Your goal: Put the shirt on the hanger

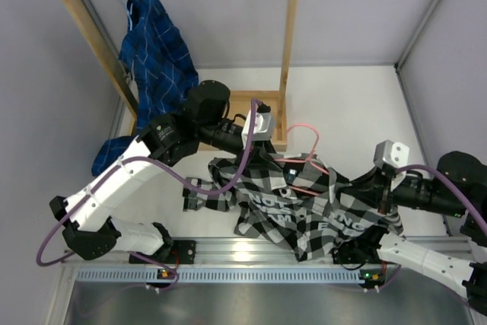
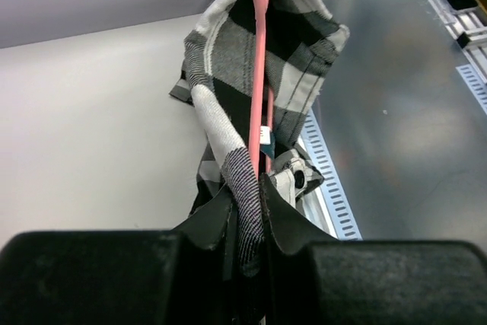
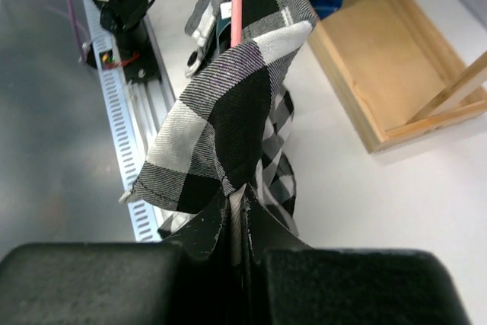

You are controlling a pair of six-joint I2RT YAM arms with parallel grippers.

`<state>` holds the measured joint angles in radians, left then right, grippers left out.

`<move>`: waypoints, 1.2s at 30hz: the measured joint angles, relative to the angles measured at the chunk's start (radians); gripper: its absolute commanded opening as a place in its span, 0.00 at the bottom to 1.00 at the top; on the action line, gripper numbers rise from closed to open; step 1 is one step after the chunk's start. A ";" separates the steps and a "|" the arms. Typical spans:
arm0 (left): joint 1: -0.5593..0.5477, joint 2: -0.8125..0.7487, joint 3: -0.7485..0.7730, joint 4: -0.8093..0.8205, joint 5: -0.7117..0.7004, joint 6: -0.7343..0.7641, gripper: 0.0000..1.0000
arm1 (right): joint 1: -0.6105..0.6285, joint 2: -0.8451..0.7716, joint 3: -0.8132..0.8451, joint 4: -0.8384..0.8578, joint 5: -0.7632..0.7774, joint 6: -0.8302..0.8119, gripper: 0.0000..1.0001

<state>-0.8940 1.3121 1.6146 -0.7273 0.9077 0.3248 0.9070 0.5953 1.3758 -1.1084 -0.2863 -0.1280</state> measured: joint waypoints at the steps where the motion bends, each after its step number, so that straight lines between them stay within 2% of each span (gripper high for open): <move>1: -0.004 0.002 0.003 0.010 -0.024 -0.013 0.32 | 0.000 -0.013 0.000 0.012 0.011 0.003 0.00; 2: -0.008 0.001 0.005 0.023 -0.054 -0.025 0.54 | 0.000 -0.025 0.000 0.025 0.023 0.008 0.00; 3: -0.010 -0.001 0.007 0.031 -0.103 -0.038 0.66 | 0.000 -0.036 0.000 0.029 0.032 0.014 0.00; 4: -0.008 -0.003 0.007 0.037 -0.142 -0.059 0.88 | 0.000 -0.046 0.000 0.027 0.037 0.017 0.00; 5: -0.004 -0.007 0.007 0.051 -0.198 -0.078 0.98 | 0.000 -0.053 0.000 0.028 0.045 0.021 0.00; 12: 0.002 -0.072 0.042 0.109 -0.636 -0.244 0.98 | 0.000 -0.043 0.000 0.029 0.113 0.040 0.00; 16: 0.004 -0.191 0.050 0.122 -0.935 -0.355 0.98 | 0.000 -0.017 0.008 0.050 0.189 0.072 0.00; 18: 0.005 -0.278 0.029 0.137 -1.019 -0.391 0.98 | 0.000 0.007 0.034 0.076 0.240 0.097 0.00; 26: 0.005 -0.715 -0.289 0.140 -1.143 -0.459 0.98 | 0.000 0.207 0.333 0.202 0.351 0.125 0.00; 32: 0.005 -0.809 -0.620 0.082 -1.144 -0.458 0.98 | 0.000 0.385 0.584 0.345 0.375 0.092 0.00; 36: 0.005 -0.840 -0.718 0.061 -1.145 -0.467 0.98 | 0.000 0.458 0.647 0.498 0.388 0.043 0.00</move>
<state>-0.8890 0.4725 0.8967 -0.6662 -0.2375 -0.1417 0.9070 1.0531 2.0228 -0.6106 0.1020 -0.0853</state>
